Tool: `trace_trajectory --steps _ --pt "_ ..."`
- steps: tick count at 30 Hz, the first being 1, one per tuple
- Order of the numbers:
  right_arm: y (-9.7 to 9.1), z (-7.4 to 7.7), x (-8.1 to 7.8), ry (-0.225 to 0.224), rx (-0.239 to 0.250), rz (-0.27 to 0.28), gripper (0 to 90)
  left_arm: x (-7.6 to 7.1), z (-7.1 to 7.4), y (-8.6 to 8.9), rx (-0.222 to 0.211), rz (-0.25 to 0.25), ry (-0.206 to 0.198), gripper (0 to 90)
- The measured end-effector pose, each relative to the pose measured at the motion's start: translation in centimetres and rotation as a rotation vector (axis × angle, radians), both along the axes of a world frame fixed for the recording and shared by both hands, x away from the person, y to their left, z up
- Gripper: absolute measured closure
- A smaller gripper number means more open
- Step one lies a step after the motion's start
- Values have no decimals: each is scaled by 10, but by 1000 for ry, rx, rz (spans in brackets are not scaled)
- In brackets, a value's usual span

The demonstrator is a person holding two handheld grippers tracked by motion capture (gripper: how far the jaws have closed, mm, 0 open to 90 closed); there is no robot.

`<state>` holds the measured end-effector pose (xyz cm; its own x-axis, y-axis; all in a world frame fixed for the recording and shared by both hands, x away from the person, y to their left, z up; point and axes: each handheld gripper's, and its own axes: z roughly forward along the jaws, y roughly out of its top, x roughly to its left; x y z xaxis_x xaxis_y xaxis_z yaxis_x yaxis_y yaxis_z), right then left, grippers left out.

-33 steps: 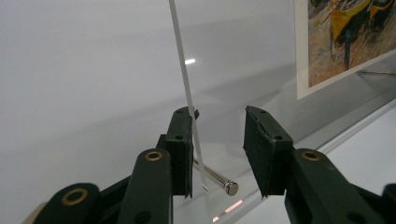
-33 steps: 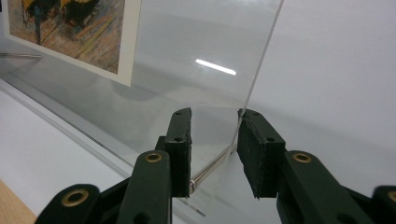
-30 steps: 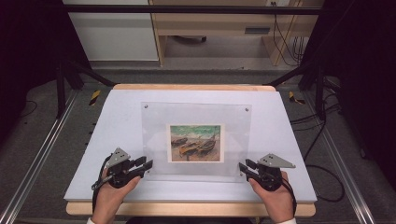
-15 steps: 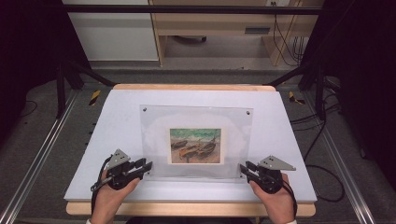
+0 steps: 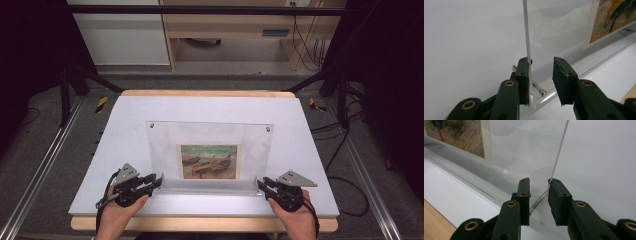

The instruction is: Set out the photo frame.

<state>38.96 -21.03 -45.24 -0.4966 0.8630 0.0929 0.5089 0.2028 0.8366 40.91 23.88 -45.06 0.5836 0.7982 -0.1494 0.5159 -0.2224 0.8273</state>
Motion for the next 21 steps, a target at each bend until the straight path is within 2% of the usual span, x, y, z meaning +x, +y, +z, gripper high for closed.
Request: trace_trajectory --steps 5,21 --pt "1 -2 -3 2 -2 -6 714 -3 -3 0 -6 1 9 662" --pt "1 -3 -6 10 -23 5 712 -6 -3 -1 28 -13 9 657"
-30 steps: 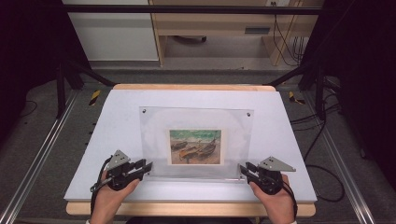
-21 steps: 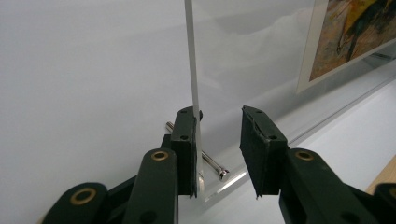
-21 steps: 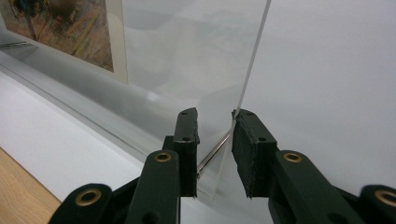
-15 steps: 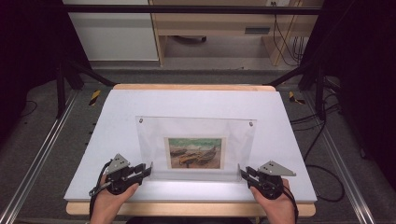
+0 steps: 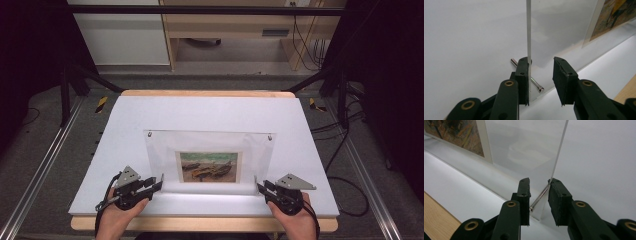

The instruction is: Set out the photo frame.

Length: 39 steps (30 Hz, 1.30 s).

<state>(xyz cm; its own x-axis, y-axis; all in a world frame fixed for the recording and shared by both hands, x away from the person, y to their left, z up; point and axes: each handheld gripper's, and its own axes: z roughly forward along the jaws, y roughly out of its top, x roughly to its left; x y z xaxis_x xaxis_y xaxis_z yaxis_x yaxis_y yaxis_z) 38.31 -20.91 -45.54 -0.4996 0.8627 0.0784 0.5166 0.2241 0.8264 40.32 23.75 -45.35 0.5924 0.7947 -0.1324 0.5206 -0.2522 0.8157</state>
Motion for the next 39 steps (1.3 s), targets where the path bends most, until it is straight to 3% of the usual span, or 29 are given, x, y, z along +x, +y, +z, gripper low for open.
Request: trace_trajectory --steps 7,19,22,28,39 --pt "1 -1 -2 -2 -14 0 710 -3 0 -1 25 -8 2 654" --pt "1 -1 -2 -11 -22 4 703 -2 0 -1 24 -13 6 652" --pt "1 -2 -2 -12 -22 8 657 -2 -1 -1 13 -9 10 638" --pt "4 0 -2 -53 -47 -10 343 0 1 -1 -6 30 7 307" --pt "1 6 -8 -101 -66 -45 124 0 7 0 -29 4 -62 83"
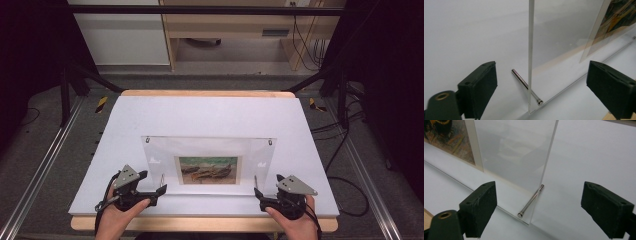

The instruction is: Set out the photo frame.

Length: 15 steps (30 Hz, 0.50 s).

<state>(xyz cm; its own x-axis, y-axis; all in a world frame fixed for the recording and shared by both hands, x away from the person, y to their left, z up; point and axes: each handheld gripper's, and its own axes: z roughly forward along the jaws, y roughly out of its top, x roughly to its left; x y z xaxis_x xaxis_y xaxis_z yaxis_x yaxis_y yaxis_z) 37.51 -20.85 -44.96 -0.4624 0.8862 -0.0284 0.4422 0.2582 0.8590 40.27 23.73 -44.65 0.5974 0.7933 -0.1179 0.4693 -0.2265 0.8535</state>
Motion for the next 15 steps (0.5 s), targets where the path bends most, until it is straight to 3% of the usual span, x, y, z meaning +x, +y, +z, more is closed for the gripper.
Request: trace_trajectory --steps 10,15 --pt "-11 6 -12 -71 -2 3 74 -2 8 12 -32 23 -79 66" --pt "-18 8 -17 -77 2 -25 78 -1 11 23 -47 56 -112 66"
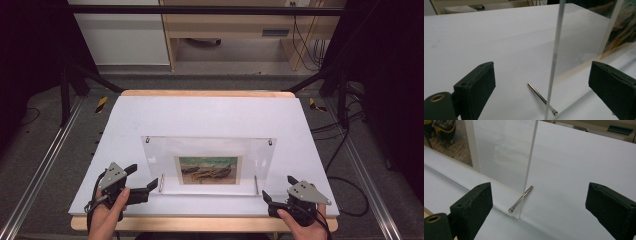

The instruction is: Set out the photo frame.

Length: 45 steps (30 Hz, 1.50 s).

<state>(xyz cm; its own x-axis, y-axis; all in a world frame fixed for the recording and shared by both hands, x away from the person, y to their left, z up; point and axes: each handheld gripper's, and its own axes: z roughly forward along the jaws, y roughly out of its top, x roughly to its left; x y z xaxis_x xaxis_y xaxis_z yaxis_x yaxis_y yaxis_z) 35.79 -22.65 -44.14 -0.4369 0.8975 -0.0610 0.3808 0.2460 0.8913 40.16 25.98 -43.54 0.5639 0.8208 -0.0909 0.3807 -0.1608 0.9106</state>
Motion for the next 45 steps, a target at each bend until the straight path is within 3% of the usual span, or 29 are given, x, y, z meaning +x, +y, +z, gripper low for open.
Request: trace_trajectory --steps 6,13,25,32,35,38,41,45 --pt "-10 1 -2 -7 13 -30 83 1 2 11 -14 45 -28 69" --pt "-21 1 -3 -8 18 -60 89 3 3 22 -18 76 -33 78" --pt "-39 0 -2 -12 29 -130 120 9 2 36 43 143 -63 78" --pt "-40 -2 12 42 7 -175 147 18 0 34 49 151 -33 80" --pt "-42 4 20 33 1 -180 159 22 1 33 41 153 -16 80" --pt "-45 10 29 27 -15 -181 168 29 3 32 62 149 -11 80" --pt "-48 14 39 34 -10 -190 174 35 7 31 83 146 -17 89" --pt "-49 14 54 44 -18 -190 180 48 12 33 121 157 -54 92"
